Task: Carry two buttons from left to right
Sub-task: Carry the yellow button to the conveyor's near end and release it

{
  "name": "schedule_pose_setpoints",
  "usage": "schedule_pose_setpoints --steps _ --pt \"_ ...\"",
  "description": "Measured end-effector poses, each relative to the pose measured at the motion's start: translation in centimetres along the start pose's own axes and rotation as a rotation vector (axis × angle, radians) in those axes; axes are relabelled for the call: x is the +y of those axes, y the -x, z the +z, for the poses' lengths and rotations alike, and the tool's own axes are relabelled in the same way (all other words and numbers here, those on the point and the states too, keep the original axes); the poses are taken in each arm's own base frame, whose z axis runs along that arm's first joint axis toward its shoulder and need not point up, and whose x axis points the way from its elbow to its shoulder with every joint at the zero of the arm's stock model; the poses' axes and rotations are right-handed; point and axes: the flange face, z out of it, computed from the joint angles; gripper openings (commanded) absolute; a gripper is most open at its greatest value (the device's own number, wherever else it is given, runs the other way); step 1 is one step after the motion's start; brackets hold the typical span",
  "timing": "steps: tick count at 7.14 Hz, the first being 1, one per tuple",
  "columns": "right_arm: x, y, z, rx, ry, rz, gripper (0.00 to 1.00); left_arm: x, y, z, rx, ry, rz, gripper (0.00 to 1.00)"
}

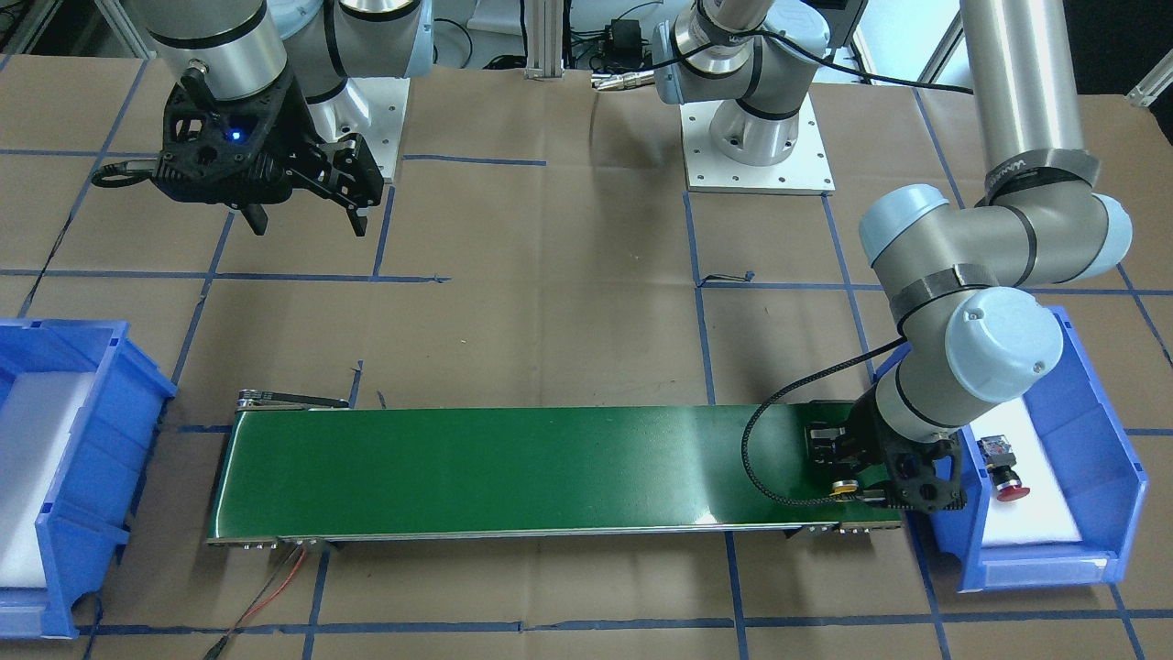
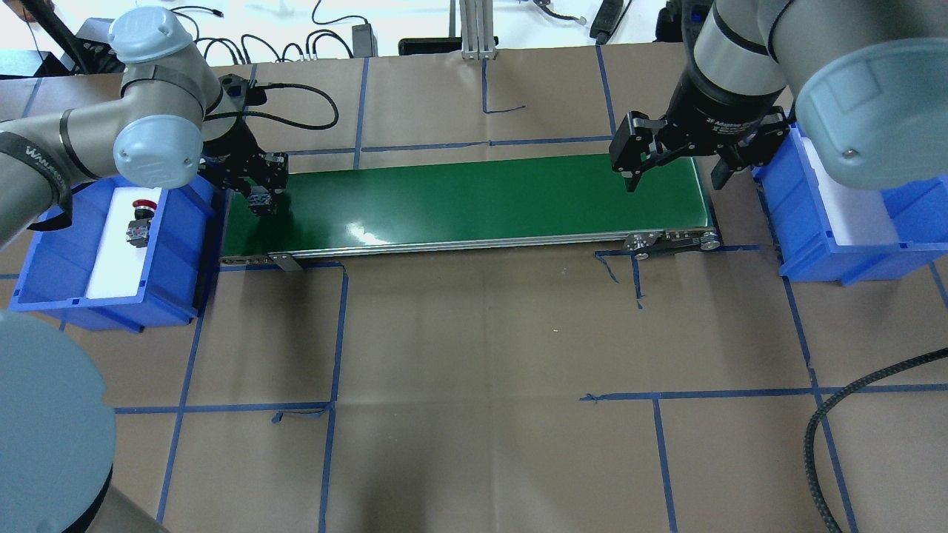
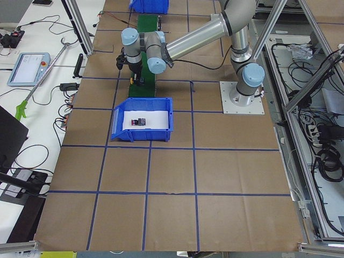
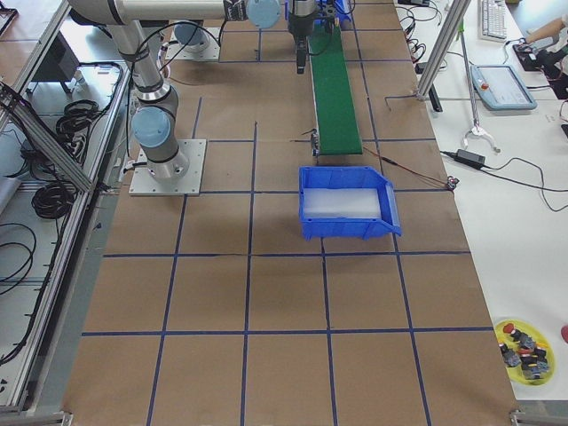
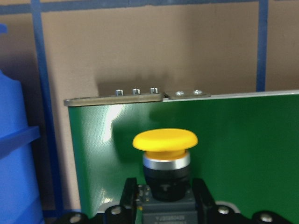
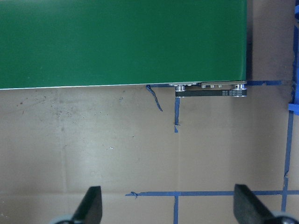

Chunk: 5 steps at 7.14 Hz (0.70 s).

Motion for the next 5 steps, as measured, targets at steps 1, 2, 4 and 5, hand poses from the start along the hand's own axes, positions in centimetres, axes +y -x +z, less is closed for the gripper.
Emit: schedule_pose_setpoints --steps 1,2,4,5 --pt "0.0 0.0 0.0 0.0 0.001 0.001 1.0 0.5 -0.2 0.9 0.004 0.014 -0.033 1.0" --pt "-0.1 -0.2 0.0 0.0 0.0 0.003 1.0 1.0 -0.4 1.3 0.005 0.016 -0.07 1.0" --pt "-0.2 -0.4 0.0 0.0 0.001 0.007 1.0 1.1 -0.6 -1.1 0.001 -0.031 -0.093 1.0" --pt "-0.3 -0.4 0.1 0.0 0.002 0.008 1.0 1.4 -0.6 -3.4 -0.002 -0.059 -0.091 1.0"
